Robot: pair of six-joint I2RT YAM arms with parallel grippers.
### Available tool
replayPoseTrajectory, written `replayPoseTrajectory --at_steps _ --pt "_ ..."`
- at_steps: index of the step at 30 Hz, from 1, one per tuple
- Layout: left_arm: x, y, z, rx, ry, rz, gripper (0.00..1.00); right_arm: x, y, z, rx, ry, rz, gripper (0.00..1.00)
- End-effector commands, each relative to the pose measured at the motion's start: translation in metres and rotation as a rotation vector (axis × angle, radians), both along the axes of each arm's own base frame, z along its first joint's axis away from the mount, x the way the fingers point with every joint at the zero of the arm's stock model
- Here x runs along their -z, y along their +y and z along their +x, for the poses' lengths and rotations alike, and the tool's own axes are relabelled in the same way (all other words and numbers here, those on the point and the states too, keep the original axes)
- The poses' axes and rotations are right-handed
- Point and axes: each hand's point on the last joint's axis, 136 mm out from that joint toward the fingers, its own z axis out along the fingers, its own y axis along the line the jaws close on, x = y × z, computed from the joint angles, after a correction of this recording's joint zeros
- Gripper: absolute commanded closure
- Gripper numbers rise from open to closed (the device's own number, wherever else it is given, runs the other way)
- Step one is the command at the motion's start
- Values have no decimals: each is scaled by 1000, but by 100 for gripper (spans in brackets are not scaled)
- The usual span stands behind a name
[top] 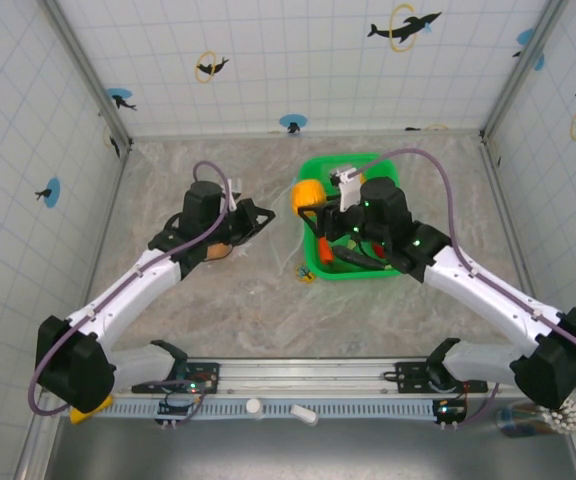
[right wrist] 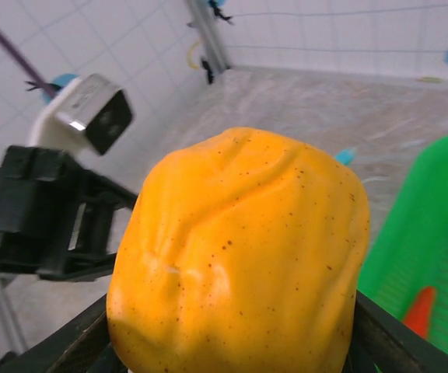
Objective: Place the food in the zip-top bag and seal the zipper
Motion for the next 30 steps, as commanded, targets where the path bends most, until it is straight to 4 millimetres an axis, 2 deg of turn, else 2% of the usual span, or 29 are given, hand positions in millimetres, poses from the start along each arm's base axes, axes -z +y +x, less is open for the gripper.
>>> replayPoseTrajectory --at_steps 1,4,5,6,7,13,16,19,25,30 --pt "-39 -8 11 -5 -55 -104 100 3 16 -2 -43 29 78 34" --pt "-48 -10 15 -3 -69 -112 100 22 26 -1 -69 68 55 34" --pt "-45 -10 15 -3 -65 -103 100 28 28 0 -66 74 37 34" --pt "-61 -11 18 2 -99 -114 100 36 30 0 -63 74 9 34" --pt "-64 -12 19 7 -105 -112 100 41 32 2 -59 68 -17 34" --pt "-66 -14 18 35 -111 -71 100 75 24 19 22 63 -180 32" --pt "-63 -9 23 19 -120 -12 100 85 21 22 40 33 -274 20" --pt "-58 -8 30 10 -112 5 100 77 25 17 10 4 -255 13" --pt "-48 -10 39 5 -88 12 100 56 28 11 -35 -26 -172 14" --pt "-43 -4 42 -22 -84 34 100 38 27 8 -70 -29 -73 14"
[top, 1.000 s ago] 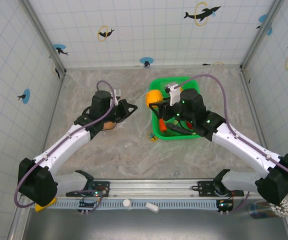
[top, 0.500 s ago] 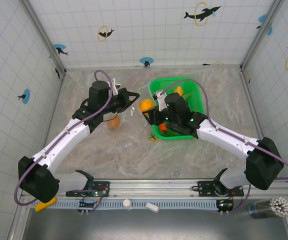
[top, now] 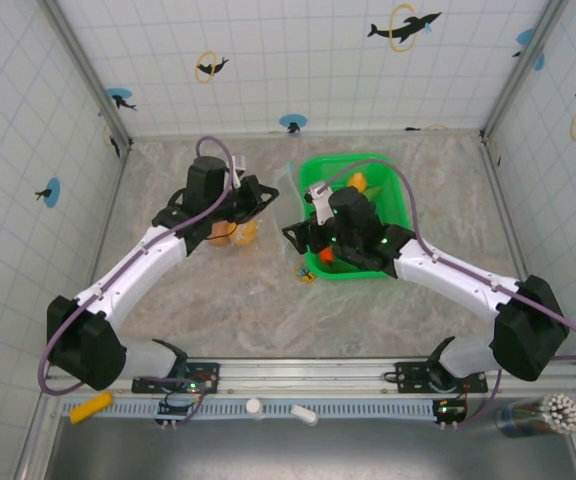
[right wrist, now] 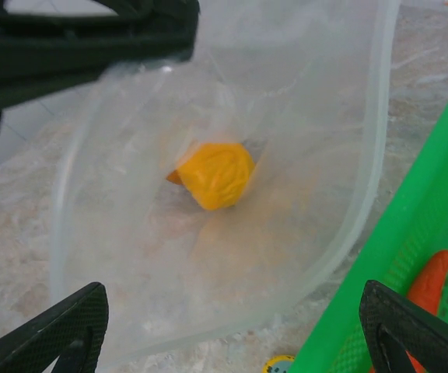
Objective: Place the food in the zip-top bag and seal the zipper
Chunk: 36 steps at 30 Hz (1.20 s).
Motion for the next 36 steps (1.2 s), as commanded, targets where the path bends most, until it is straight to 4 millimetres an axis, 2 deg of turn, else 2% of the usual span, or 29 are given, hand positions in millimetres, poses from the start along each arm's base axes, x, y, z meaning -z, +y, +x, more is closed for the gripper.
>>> replayPoseTrajectory --at_steps 1,5,9,12,14,16,18,21,23,26,29,31,36 --pt "-14 8 7 -25 -59 25 100 -40 -1 0 -21 -60 137 14" --pt "-24 28 10 -104 -111 60 100 -54 -21 12 52 -64 175 14" --pt "-48 42 8 -154 -176 72 100 -46 -62 43 237 -39 152 19" --pt "-56 48 4 -170 -197 94 100 -22 -93 65 354 74 163 23" --pt "-57 50 2 -167 -206 102 100 -1 -102 70 375 116 100 24" --pt "-53 50 0 -153 -202 118 100 19 -108 74 404 122 -19 22" --pt "-47 50 -2 -141 -196 133 100 44 -124 81 482 161 -131 20" --pt "-40 46 -3 -115 -195 135 100 67 -154 94 661 225 -200 20" --pt "-36 39 -5 -74 -192 124 100 80 -166 99 769 260 -239 22" --pt "-29 36 -6 -47 -186 126 100 99 -181 107 880 349 -340 27" --pt "-24 34 -5 -32 -181 135 100 110 -191 116 963 404 -446 32" --pt "-23 30 -5 -14 -179 123 100 114 -190 120 983 425 -470 33" --pt "-20 29 -5 -5 -179 126 100 126 -180 124 994 511 -393 34"
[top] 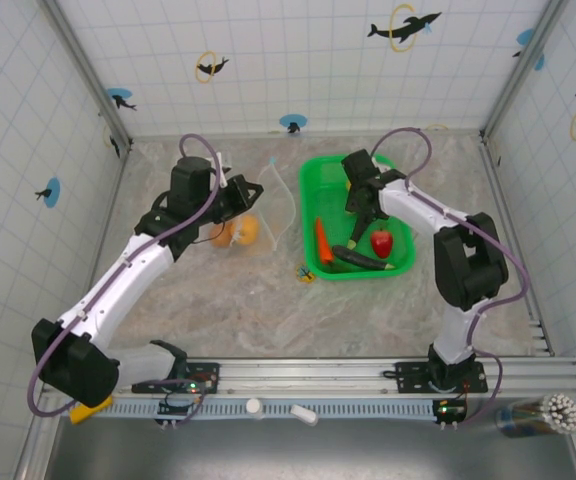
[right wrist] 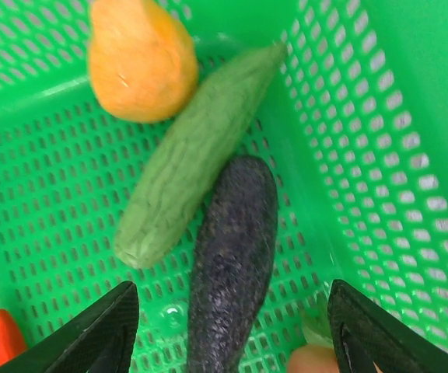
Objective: Place the food in the zip-top bag and seal the zipper
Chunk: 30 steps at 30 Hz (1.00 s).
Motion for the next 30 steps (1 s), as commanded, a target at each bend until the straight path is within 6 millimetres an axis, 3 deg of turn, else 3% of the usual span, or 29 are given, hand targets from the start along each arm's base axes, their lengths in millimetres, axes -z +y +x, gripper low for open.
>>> replayPoseTrajectory --at_steps 1,10,16,20,24,28,30 --pt "1 -1 0 28 -36 10 100 6 -3 -6 76 60 27 34" --pt "3 3 -5 23 -43 17 100 32 10 -4 27 127 62 38" --pt "2 3 -6 26 -42 17 100 49 1 6 38 158 35 50" --pt "1 2 -8 30 -41 4 100 60 2 6 27 181 28 50" --pt "-1 1 -11 39 -41 -6 100 58 4 10 8 155 37 51" --pt "-1 3 -13 34 -38 -8 100 51 9 12 -20 128 65 65" --pt "0 4 -14 29 -35 -4 100 40 12 14 -38 103 75 68"
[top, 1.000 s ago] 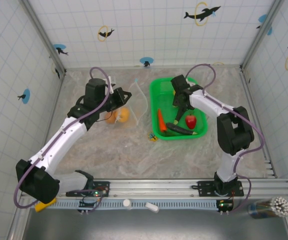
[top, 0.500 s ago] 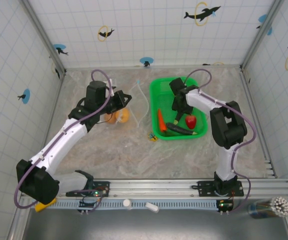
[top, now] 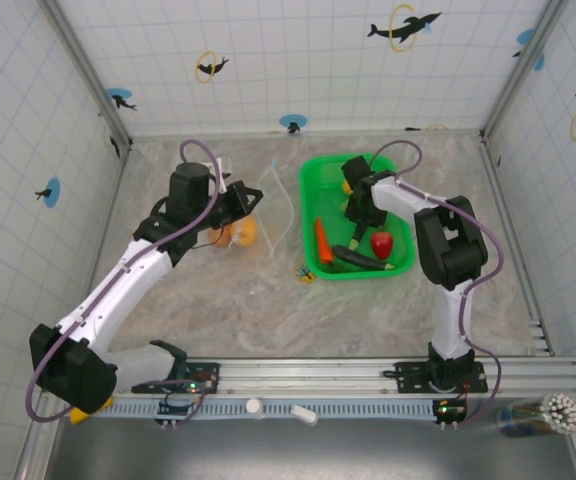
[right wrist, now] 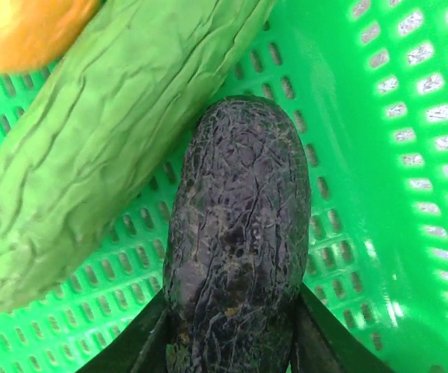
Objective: Place the food in the zip-top bag and seal the zipper
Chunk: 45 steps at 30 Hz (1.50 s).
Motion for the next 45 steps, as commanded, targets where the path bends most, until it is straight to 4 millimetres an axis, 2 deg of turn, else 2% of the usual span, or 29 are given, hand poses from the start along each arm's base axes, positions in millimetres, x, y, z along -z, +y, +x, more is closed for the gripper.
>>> replayPoseTrajectory --at_steps 1,6,10,11,13,14,17,20,23,26,29,34,37,41,45 --pt "-6 3 -4 5 -23 -7 100 -31 8 9 -34 -85 37 68" --pt "-6 7 -4 -15 -19 10 100 -84 8 11 -56 -214 71 70" --pt "-9 6 -2 -15 -14 6 100 -141 30 0 -197 -381 214 70" --pt "-10 4 -1 -12 -11 1 100 -165 43 -7 -275 -470 276 69" --pt "-14 1 0 -2 -6 -16 100 -198 62 -24 -384 -604 380 70" --pt "-17 -2 1 2 -4 -25 100 -228 76 -35 -449 -718 468 70" --pt "-24 -7 4 15 3 -55 100 -284 101 -63 -556 -927 589 72" --pt "-31 -13 6 28 13 -89 100 -321 128 -93 -669 -1075 616 73" --pt "-37 -15 7 30 14 -108 100 -348 152 -119 -770 -1209 600 73" --pt "-40 -15 7 27 14 -113 100 -362 165 -131 -814 -1300 577 73" --pt "-43 -14 6 24 14 -120 100 -364 166 -131 -787 -1355 594 74" --pt "-53 -15 6 23 6 -135 100 -343 171 -126 -756 -1379 564 73" --pt "-57 -15 6 23 2 -141 100 -333 176 -124 -727 -1386 614 73" --pt "-58 -14 7 15 -4 -142 100 -321 187 -128 -727 -1363 635 72" --pt "-55 -16 6 22 2 -148 100 -311 190 -129 -717 -1344 649 72"
